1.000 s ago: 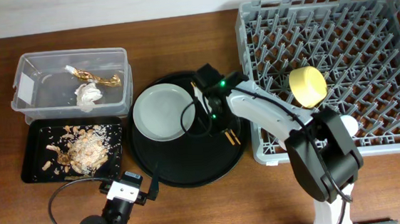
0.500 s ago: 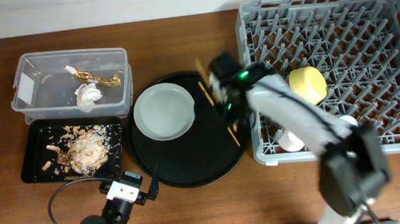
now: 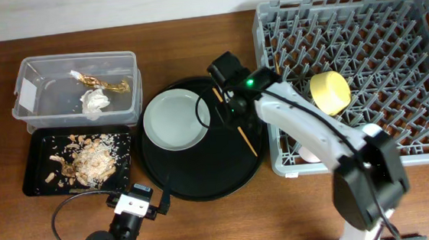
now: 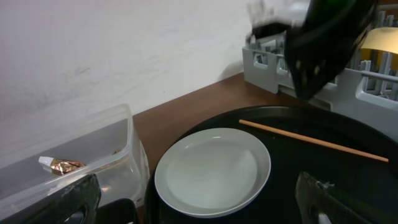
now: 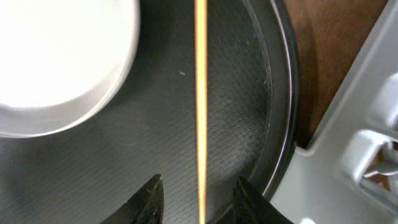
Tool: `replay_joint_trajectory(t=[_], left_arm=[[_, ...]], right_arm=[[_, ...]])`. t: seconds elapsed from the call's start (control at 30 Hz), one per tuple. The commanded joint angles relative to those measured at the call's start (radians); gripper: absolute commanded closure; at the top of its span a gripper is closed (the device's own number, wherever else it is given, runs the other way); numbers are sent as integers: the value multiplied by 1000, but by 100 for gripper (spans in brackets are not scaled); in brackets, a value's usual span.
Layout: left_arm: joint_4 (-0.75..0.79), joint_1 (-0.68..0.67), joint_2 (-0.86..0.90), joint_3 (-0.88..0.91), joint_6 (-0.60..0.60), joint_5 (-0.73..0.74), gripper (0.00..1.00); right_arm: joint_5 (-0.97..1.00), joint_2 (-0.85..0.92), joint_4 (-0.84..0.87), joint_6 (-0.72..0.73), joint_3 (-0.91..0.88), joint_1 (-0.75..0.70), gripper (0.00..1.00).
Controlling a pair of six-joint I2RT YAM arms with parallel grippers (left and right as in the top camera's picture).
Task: Sort waste into correct bins and load items into the dishwasher rack
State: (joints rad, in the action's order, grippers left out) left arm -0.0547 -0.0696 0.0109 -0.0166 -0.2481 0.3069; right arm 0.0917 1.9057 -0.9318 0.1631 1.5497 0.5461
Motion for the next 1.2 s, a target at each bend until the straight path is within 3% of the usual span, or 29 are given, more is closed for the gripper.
replay_joint_trajectory(t=[0.0, 0.03, 0.13, 0.3, 0.37, 0.47, 0.5, 0.57, 0.6, 0.7, 0.8, 0.97, 1.0, 1.07, 1.17], left_arm=[[2, 7, -4, 8, -15, 1, 0], [2, 7, -4, 8, -15, 1, 0], [2, 7, -4, 8, -15, 1, 0], [2, 7, -4, 8, -15, 1, 0], [2, 7, -4, 8, -15, 1, 0], [2, 7, -4, 8, -15, 1, 0], [2, 7, -4, 8, -15, 1, 0], [2, 7, -4, 8, -15, 1, 0], [2, 7, -4, 8, -15, 1, 0], [2, 7, -4, 8, -15, 1, 0], [2, 7, -4, 8, -15, 1, 0], [2, 7, -4, 8, -15, 1, 0], [2, 7, -4, 8, -15, 1, 0], [2, 7, -4, 8, -15, 1, 0], [2, 7, -4, 8, -15, 1, 0]], right_arm=[[29, 175, 42, 26, -28, -26, 62], [-4, 230, 30, 26, -28, -23, 64], [-4, 248, -20, 34, -29, -21, 96], [-1, -98, -46, 34, -10, -107, 96], [-2, -258, -21, 34, -10, -236, 96], [-13, -143, -35, 32, -14, -331, 96], [-13, -75, -45, 25, -14, -325, 95], [-113, -58, -67, 26, -8, -323, 69], [-224, -102, -71, 26, 6, -316, 61], [-264, -177, -48, 46, 5, -142, 57], [-193, 33, 140, 376, -3, 39, 56], [-229, 230, 293, 430, -3, 49, 55], [-242, 256, 291, 430, -3, 50, 60], [-246, 293, 233, 429, -3, 50, 92], [-230, 196, 154, 375, 0, 13, 96]])
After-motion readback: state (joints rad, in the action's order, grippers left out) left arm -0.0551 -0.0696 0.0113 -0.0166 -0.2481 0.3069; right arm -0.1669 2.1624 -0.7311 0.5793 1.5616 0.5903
